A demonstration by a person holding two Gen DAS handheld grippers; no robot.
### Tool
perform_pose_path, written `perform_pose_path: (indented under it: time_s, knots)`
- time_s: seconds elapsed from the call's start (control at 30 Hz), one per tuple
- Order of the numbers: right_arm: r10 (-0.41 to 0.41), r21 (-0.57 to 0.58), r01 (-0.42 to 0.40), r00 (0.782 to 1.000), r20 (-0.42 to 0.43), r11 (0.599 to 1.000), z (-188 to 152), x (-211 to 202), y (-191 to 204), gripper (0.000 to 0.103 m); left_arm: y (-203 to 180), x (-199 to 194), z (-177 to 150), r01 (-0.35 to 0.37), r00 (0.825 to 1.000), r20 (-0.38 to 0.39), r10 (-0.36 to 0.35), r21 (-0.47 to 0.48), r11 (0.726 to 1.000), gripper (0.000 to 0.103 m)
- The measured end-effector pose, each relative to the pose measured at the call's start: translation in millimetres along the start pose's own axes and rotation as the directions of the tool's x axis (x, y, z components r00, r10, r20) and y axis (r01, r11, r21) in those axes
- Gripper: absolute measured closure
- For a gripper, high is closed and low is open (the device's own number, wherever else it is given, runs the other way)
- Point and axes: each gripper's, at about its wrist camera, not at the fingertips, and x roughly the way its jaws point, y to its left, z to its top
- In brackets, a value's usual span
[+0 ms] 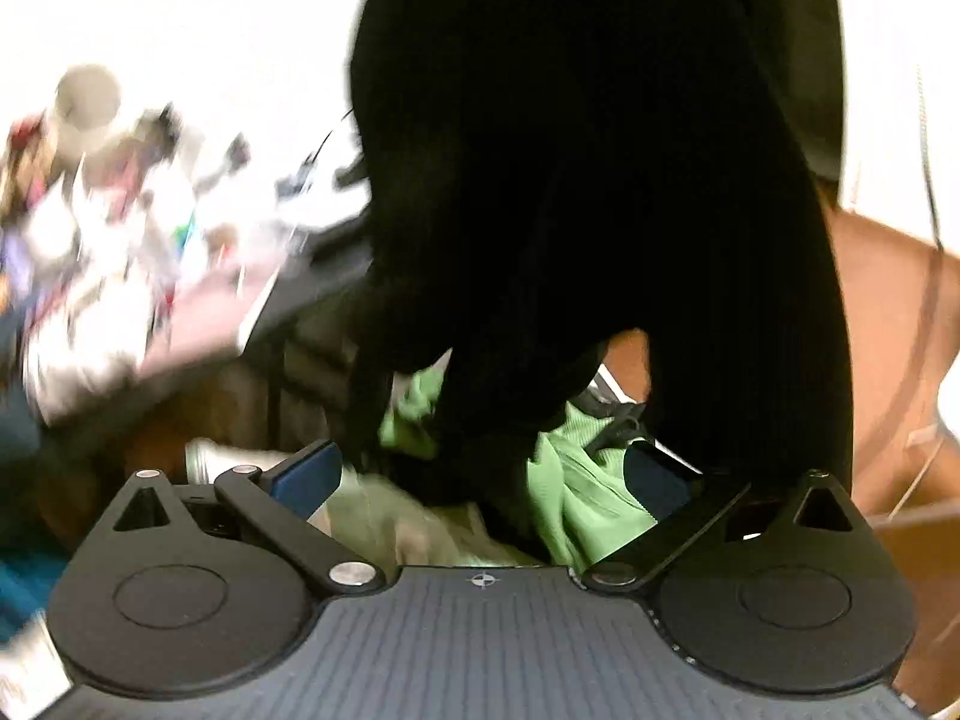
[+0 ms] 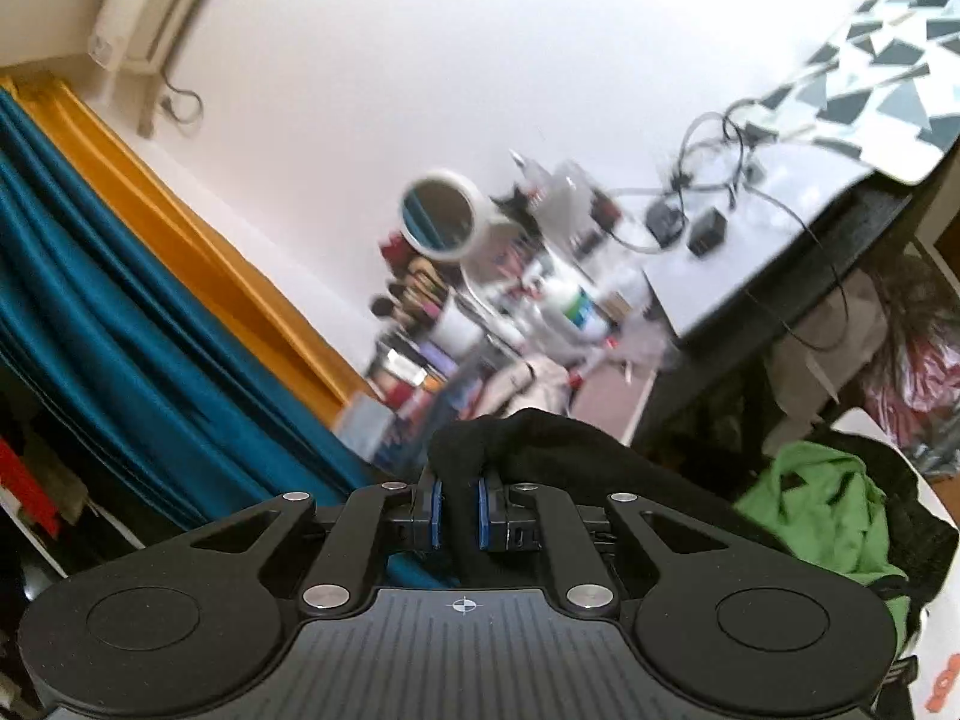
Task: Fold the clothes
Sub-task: 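Close the right tool on the black garment and lift it from the pile, then carry the black garment in the right tool to the patterned table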
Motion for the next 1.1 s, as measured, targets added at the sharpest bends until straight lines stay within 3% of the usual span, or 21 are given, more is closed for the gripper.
perform_pose_path:
  time_s: [0.2,0.37,0.47,0.53,0.67,0.77,0.83,0.9,0.93,0.97,1.1]
  knots:
    - [-0.012,-0.061,0.017,0.996,0.087,0.998,0,-34,41,0.093,-14,14,18,-0.048,0.993,0.117,0.025,0.199,0.979,0.001]
    - [0.010,-0.078,0.005,0.981,0.196,0.997,3,-64,68,0.093,-3,23,30,-0.010,0.984,0.177,-0.028,0.213,0.977,0.001]
    - [0.032,-0.121,-0.004,0.973,0.231,0.993,5,-77,87,0.093,-5,24,41,0.006,0.968,0.243,-0.066,0.238,0.971,0.001]
    - [0.038,-0.150,0.000,0.968,0.246,0.989,7,-83,100,0.093,-9,23,48,-0.017,0.947,0.314,-0.066,0.253,0.967,0.001]
    - [0.054,-0.178,-0.004,0.959,0.280,0.984,10,-92,121,0.093,-21,28,60,-0.031,0.920,0.384,-0.078,0.270,0.962,0.000]
    - [0.065,-0.205,-0.003,0.953,0.295,0.979,13,-100,131,0.093,-28,30,64,0.007,0.900,0.417,-0.129,0.281,0.960,0.001]
    - [0.028,-0.197,0.036,0.948,0.316,0.980,16,-108,130,0.093,-25,26,66,0.080,0.878,0.440,-0.188,0.254,0.964,0.012]
    - [-0.023,-0.171,0.087,0.939,0.344,0.981,20,-117,124,0.093,-13,26,72,0.205,0.870,0.419,-0.260,0.171,0.964,0.060]
    - [-0.054,-0.142,0.112,0.930,0.363,0.984,23,-122,116,0.093,-6,29,77,0.265,0.874,0.389,-0.290,0.118,0.957,0.069]
    - [-0.090,-0.109,0.142,0.919,0.383,0.984,25,-128,109,0.093,2,33,82,0.324,0.874,0.364,-0.323,0.059,0.944,0.084]
    - [-0.267,0.015,0.291,0.857,0.441,0.957,32,-159,71,0.093,27,47,107,0.491,0.853,0.271,-0.447,-0.121,0.863,0.089]
